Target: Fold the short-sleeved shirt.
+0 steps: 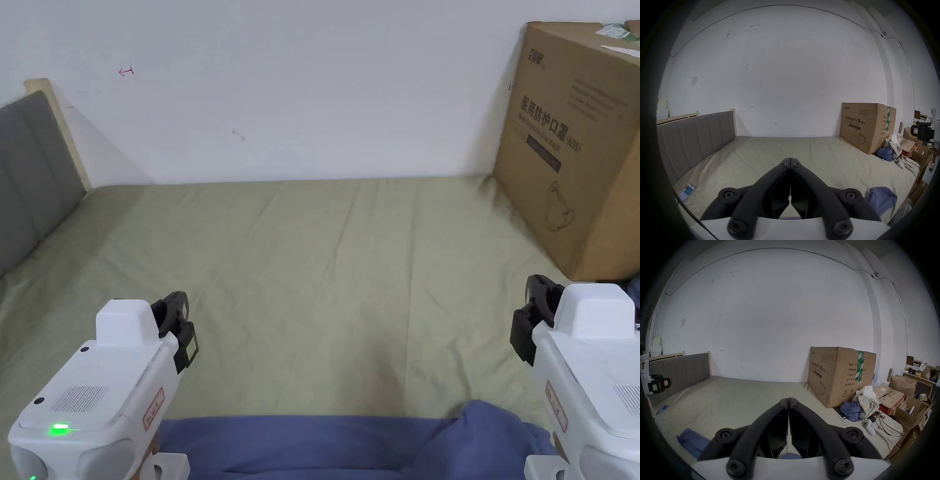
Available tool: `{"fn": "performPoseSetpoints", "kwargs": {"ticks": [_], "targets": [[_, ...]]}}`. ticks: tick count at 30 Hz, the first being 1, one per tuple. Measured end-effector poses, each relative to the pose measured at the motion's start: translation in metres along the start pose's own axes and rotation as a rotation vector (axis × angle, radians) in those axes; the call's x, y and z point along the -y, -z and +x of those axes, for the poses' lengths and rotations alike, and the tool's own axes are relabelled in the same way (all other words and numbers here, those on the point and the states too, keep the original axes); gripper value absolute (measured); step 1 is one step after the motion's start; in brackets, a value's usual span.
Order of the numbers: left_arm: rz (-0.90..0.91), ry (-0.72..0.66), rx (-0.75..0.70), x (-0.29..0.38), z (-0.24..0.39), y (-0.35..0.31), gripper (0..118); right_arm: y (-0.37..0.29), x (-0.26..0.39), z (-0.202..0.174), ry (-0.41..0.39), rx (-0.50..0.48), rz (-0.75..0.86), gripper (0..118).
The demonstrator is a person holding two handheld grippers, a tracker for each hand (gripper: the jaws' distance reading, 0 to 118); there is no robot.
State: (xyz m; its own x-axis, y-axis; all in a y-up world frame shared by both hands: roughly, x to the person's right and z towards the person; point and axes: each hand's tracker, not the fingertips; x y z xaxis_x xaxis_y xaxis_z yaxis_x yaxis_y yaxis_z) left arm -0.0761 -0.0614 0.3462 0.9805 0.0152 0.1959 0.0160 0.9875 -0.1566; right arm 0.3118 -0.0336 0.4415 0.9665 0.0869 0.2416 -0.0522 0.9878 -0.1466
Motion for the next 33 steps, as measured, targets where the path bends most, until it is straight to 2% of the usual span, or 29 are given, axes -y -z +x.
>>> {"fn": "performPoseSetpoints", "kwargs": {"ticks": [3,6,10,13,15,20,21,22,23,25,26,27,31,33], "targets": [[-0.034,-0.014,0.017,0.001,-0.006,0.004,0,0.002,0.002,0.000,0.005,-0.010,-0.013,0],[-0.150,-0.074,0.049,0.005,-0.023,0.016,0,0.005,0.003,0.000,0.002,-0.015,-0.021,0],[-0.393,-0.289,0.141,0.028,-0.066,0.044,0,0.011,0.006,-0.003,-0.001,-0.030,-0.041,0],[-0.504,-0.475,0.234,0.057,-0.105,0.059,0,0.014,0.008,-0.008,-0.015,-0.036,-0.058,0],[-0.595,-0.551,0.283,0.077,-0.129,0.069,0,0.018,0.011,-0.009,-0.019,-0.041,-0.070,0],[-0.749,-0.567,0.267,0.124,-0.162,0.084,0,0.027,0.021,-0.016,-0.032,-0.051,-0.124,0],[-0.771,-0.578,0.279,0.132,-0.167,0.086,5,0.029,0.023,-0.018,-0.040,-0.053,-0.135,0],[-0.782,-0.593,0.272,0.141,-0.172,0.088,16,0.031,0.025,-0.019,-0.054,-0.053,-0.146,0],[-0.788,-0.605,0.268,0.148,-0.176,0.090,31,0.033,0.027,-0.021,-0.065,-0.052,-0.155,0],[-0.805,-0.619,0.242,0.160,-0.183,0.093,74,0.037,0.029,-0.023,-0.073,-0.056,-0.170,0],[-0.814,-0.618,0.226,0.163,-0.182,0.091,83,0.039,0.030,-0.023,-0.074,-0.057,-0.175,0],[-0.822,-0.619,0.220,0.167,-0.184,0.093,87,0.041,0.031,-0.024,-0.076,-0.056,-0.180,0],[-0.861,-0.623,0.215,0.185,-0.189,0.099,86,0.050,0.035,-0.029,-0.090,-0.059,-0.204,0],[-0.883,-0.636,0.231,0.192,-0.188,0.104,77,0.052,0.037,-0.031,-0.088,-0.060,-0.214,0]]}}
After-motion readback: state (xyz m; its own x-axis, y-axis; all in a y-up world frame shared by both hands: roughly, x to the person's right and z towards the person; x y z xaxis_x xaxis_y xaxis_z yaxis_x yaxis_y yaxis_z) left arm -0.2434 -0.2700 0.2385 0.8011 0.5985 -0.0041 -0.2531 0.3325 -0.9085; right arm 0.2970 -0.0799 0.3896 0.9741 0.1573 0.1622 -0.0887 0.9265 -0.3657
